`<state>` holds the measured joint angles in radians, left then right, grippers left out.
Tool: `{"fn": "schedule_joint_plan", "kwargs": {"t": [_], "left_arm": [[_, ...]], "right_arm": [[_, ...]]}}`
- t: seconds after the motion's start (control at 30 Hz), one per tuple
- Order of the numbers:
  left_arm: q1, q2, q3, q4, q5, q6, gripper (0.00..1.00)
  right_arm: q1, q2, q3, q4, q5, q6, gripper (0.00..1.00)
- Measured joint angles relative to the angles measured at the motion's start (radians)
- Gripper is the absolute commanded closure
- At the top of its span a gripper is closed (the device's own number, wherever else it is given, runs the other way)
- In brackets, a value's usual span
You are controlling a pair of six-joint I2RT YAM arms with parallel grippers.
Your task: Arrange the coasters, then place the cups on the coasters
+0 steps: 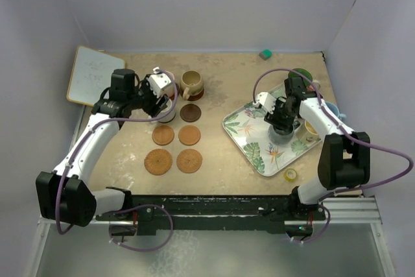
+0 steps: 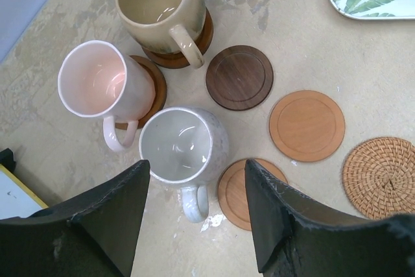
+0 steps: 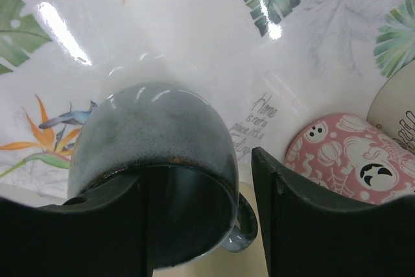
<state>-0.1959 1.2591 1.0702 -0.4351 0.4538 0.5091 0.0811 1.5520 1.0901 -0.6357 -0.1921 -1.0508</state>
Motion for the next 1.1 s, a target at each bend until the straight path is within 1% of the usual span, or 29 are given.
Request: {"fn": "schedule_joint_plan", "kwargs": {"t": [0.17,0.3,0.47,0.73,1.0,1.1], "left_arm": [[0.0,-0.016,-0.006,-0.002,0.004,0.007,0.43],[0.0,-0.016,-0.01,-0.004,0.007,0.008,0.43],[0.0,-0.016,-0.019,-0.01,0.016,0.007,0.43],[0.0,-0.016,-0.019,-0.011,0.03,0.007,0.43],[0.0,-0.024,-0.019,-0.022,0.034,0.008,0.43],[0.0,-0.031,-0.019,-0.023,0.034,0.008,0.43]], "right_arm": [[0.016,-0.024,-0.019,0.015,-0.008,0.062,0.48],[0.036,-0.063,-0.042,0.028,-0.01,0.13,0.51],[0.079,-0.086,-0.067,0.064,-0.006,0.256,0.56],[0.164,-0.08,-0.06,0.066,-0.007,0.469,0.63],[0.183,-0.057,-0.016,0.045,-0.039,0.635,0.66],[0.183,-0.057,0.0,0.033,-0.042,0.663,0.63]]}}
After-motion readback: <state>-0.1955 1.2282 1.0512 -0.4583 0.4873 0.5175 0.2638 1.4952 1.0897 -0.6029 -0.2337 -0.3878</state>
